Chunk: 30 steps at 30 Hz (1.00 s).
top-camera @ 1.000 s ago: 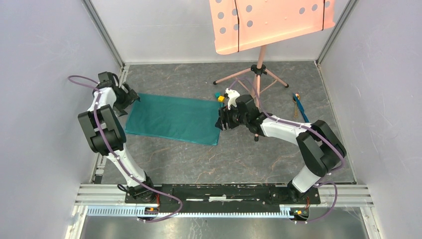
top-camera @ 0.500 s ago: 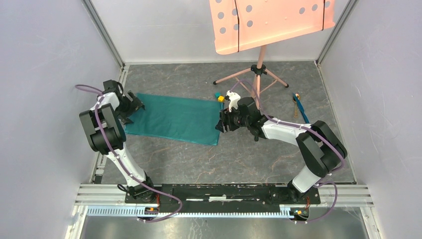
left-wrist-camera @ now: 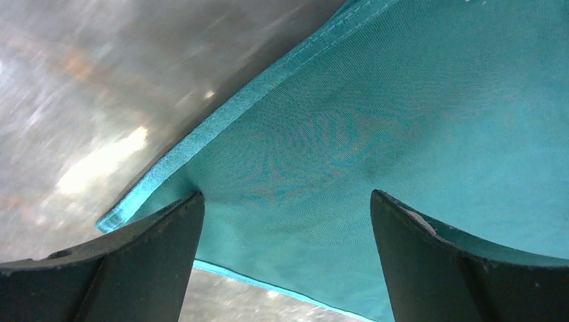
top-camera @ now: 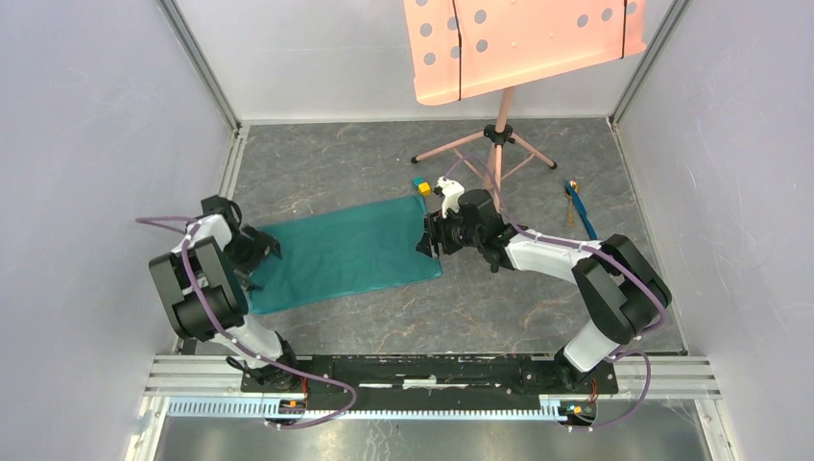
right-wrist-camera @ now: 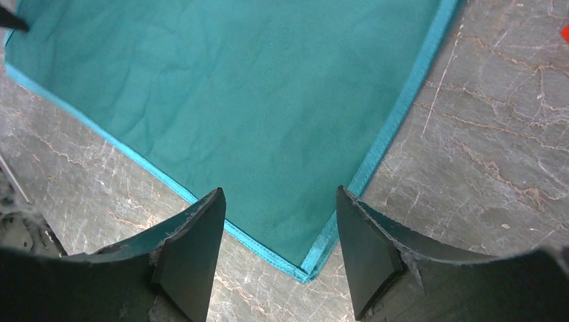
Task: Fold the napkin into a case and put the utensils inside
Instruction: Smooth out the rectangle-folded napkin at the center of the board.
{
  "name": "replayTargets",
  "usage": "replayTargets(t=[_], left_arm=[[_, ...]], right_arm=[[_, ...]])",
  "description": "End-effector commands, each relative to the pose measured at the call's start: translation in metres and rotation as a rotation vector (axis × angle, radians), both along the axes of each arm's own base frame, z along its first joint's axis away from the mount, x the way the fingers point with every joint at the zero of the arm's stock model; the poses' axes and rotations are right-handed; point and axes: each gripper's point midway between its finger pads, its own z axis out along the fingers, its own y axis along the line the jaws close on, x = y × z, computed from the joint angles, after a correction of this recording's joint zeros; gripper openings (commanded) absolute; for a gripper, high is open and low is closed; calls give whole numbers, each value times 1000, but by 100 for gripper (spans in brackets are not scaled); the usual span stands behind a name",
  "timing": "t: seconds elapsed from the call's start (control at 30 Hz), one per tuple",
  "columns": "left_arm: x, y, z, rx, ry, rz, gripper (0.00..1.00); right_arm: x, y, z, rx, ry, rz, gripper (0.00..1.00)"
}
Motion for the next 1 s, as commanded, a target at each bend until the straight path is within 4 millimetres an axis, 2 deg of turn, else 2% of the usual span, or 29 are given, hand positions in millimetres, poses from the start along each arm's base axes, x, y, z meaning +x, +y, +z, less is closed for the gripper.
replayTargets(t=[0.0,0.1,0.17,0.23,0.3,0.37,0.47,0.57,0.67,0.8,0.9,0.97], left_arm=[[-47,8,13,97,109,118,100],[-33,9,51,146,-30,66,100],[-13,-5,78,151,-167,-37,100],[17,-42,101,87,-360,-186,100],[44,-95,121,-11,-537,-338,100],[66,-146,130,-119,-654,-459,100],[89,-219,125,-287,-711,-620,95],[110,-263,114,-396,-760,-685,89],[135,-282,100,-473,-790,-667,88],[164,-297,81,-553,-804,-643,86],[178,-298,73,-549,-809,-625,86],[183,-293,60,-514,-777,-604,86]], right_arm=[[-1,2,5,-26,-25,19,68],[-8,0,-3,-48,3,31,67],[-12,-2,-7,-61,13,35,67],[-13,-5,-9,-70,16,36,67],[-14,-9,-11,-67,24,23,65],[-14,-13,-11,-43,41,13,58],[-14,-18,-9,36,69,8,48],[-16,-14,-6,113,82,42,46],[-17,0,-4,172,109,106,50],[-20,11,-3,237,134,128,58],[-19,16,-7,232,138,137,61],[-18,19,-14,227,155,139,60]])
